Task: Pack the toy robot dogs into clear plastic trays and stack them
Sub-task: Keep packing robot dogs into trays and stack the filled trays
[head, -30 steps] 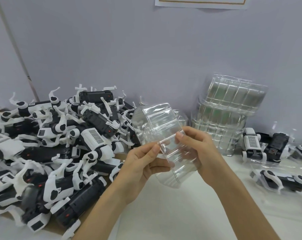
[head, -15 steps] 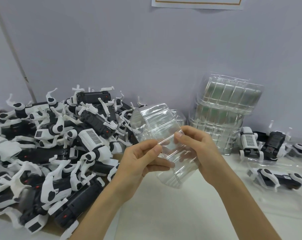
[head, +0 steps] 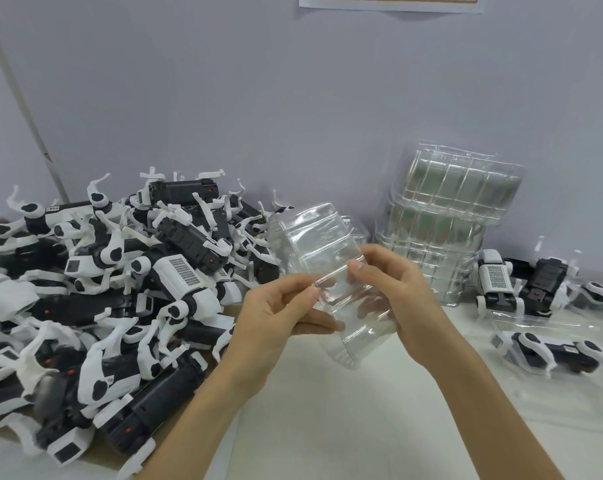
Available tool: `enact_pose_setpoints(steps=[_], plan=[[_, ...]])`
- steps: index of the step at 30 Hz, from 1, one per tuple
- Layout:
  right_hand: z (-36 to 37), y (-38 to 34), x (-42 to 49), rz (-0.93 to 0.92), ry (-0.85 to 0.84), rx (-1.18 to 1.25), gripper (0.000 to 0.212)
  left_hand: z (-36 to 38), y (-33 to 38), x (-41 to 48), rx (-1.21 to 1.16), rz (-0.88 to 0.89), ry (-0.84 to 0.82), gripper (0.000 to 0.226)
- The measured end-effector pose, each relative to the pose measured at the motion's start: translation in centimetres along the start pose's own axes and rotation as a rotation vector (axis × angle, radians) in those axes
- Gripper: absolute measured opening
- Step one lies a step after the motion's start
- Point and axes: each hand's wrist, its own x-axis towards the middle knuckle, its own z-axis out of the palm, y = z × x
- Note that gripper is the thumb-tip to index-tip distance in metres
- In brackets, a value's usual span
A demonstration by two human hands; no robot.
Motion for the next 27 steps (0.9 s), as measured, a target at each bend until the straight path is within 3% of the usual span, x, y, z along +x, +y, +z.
enact_pose_setpoints(steps=[4, 6, 11, 27], plan=[[0.1, 0.3, -0.2, -0.098, -0.125, -0.296, 0.079, -0.4, -0.3, 0.1, 0.061, 0.014, 0.059, 0.019], [0.3, 0.5, -0.3, -0.145, -0.211, -0.323, 0.089, -0.6, -0.4, 0.1, 0.073, 0.008, 0.056, 0.016], [0.4, 0.7, -0.2, -0.160, -0.126, -0.515, 0.094, -0.6, -0.7, 0.2, 0.098, 0.024, 0.071, 0.012], [-0.3, 1.7, -0.1, -0.268, -0.003, -0.665, 0.094, 1.1, -1.4, 0.1, 0.138, -0.027, 0.185, 0.010]])
